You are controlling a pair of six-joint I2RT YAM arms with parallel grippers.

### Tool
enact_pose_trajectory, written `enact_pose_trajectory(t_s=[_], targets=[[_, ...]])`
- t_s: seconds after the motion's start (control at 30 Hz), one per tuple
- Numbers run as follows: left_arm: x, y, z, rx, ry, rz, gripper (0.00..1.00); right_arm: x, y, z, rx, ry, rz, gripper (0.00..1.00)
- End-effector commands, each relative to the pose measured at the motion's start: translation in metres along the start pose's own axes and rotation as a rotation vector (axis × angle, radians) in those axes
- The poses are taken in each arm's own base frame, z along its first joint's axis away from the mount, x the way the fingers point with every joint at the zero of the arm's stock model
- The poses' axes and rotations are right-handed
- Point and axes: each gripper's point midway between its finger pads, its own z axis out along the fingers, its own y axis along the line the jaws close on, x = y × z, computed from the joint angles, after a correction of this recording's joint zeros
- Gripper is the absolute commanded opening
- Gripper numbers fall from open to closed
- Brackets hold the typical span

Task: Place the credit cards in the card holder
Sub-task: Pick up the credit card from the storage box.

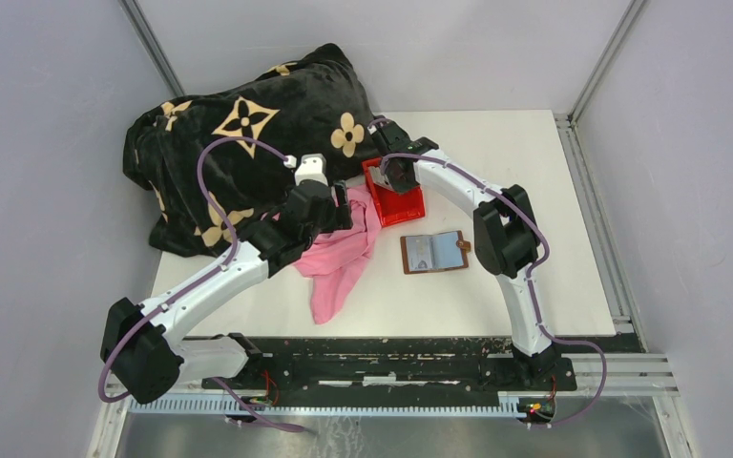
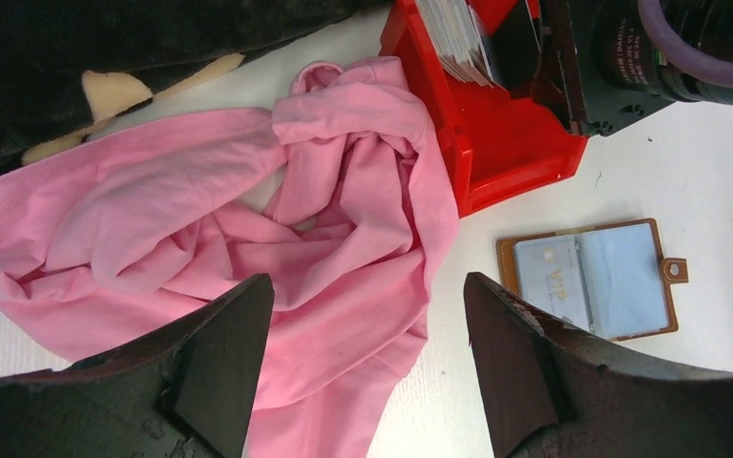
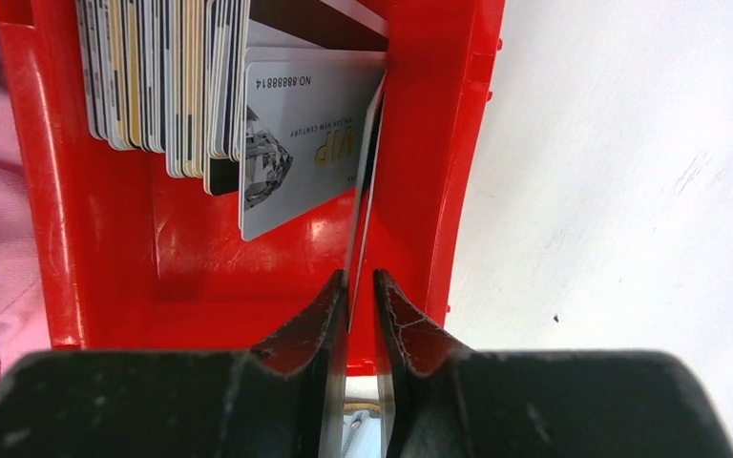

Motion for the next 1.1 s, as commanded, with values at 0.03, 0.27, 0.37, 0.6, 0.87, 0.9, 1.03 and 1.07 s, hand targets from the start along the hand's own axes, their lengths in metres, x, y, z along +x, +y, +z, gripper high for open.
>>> enact_pose_trajectory(t_s=[0.03,0.27,0.37,0.6,0.87,0.9,1.03,1.07], targets=[[-0.008,-0.001,0.001,0.011,-0.033,-0.027,0.8,-0.021,-0.007,-0.027,-0.011,-0.072,0.042,0.2],[-0.007,-0.001,0.002,0.014,-0.031,-0.027,0.8,-0.016,-0.007,-0.027,-0.01,-0.064,0.044,0.21],[-0.007,0.0,0.002,0.014,-0.03,-0.027,0.8,-0.015,-0.006,-0.025,-0.009,-0.06,0.042,0.18],[-0.007,0.0,0.001,0.018,-0.031,-0.03,0.8,-0.026,-0.009,-0.024,0.008,-0.075,0.026,0.01],[-0.003,0.0,0.003,0.027,-0.025,-0.038,0.8,-0.04,-0.019,-0.039,0.026,-0.132,0.023,0.01],[-0.002,-0.001,0.003,0.029,-0.025,-0.037,0.81,-0.041,-0.02,-0.043,0.027,-0.139,0.026,0.01],[-0.005,-0.005,0.006,0.048,-0.035,-0.029,0.83,-0.039,-0.029,-0.061,0.039,-0.157,0.03,0.01],[-0.006,-0.007,0.007,0.055,-0.037,-0.027,0.84,-0.04,-0.033,-0.07,0.042,-0.171,0.033,0.01]])
